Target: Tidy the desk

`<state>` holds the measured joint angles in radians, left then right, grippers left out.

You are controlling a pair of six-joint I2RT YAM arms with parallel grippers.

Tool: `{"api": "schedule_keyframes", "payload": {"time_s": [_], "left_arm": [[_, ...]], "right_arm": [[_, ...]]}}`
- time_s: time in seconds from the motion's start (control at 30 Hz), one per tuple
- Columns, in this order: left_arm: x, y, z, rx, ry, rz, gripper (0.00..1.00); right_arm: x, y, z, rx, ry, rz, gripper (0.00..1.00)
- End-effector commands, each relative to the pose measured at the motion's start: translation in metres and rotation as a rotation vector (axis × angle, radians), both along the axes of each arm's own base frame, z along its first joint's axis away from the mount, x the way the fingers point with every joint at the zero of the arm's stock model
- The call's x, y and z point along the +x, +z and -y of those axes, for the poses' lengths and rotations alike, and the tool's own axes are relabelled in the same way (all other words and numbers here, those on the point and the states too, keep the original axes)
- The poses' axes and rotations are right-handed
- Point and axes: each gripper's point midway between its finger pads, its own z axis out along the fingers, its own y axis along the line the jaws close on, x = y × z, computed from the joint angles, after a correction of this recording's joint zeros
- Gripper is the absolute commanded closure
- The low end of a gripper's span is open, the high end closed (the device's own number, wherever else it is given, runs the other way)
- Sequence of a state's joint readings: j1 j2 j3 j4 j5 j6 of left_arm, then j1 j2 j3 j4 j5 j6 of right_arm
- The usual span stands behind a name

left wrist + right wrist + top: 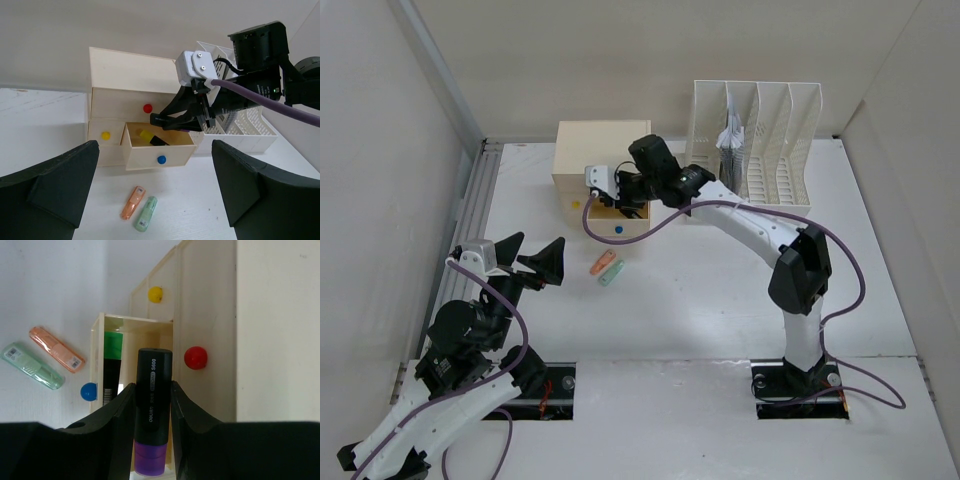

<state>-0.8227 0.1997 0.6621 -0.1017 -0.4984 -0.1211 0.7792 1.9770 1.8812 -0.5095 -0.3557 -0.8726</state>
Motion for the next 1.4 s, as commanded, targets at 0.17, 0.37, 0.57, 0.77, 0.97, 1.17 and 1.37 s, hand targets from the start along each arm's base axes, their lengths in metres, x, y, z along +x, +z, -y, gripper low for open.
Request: {"api": "schedule_keyframes", "payload": {"time_s": [0.17,0.37,0.57,0.77,0.97,1.17,1.37], "left_arm": [[0.000,0.009,-0.002,-0.031,0.008,0.026,0.06],[0.000,0.009,-0.002,-0.031,0.008,0.026,0.06],[0.000,0.009,-0.002,-0.031,0.008,0.026,0.06],[0.000,0.009,-0.002,-0.031,0.008,0.026,0.06],[0.000,0.009,-0.002,-0.031,0.008,0.026,0.06],[0.000,0.009,-0.002,-0.031,0.008,0.026,0.06],[0.000,0.009,-0.002,-0.031,0.008,0.026,0.06]], "right_arm": [[-0.002,0.016,0.001,0.017,0.027,0.024,0.85],[0.000,0.003,0.001,-0.007,0.019,0.007,0.61],[-0.005,0.015,0.000,0.009,0.014,0.017,0.56],[-0.025,0.032,0.001,0.044,0.030,0.012,0.61],[-0.078,0.023,0.004,0.038,0.217,-0.151,1.00],[-0.099,-0.028,0.010,-0.105,0.322,-0.263,1.00],[-0.071,-0.063,0.012,-0.154,0.178,-0.230,1.00]]}}
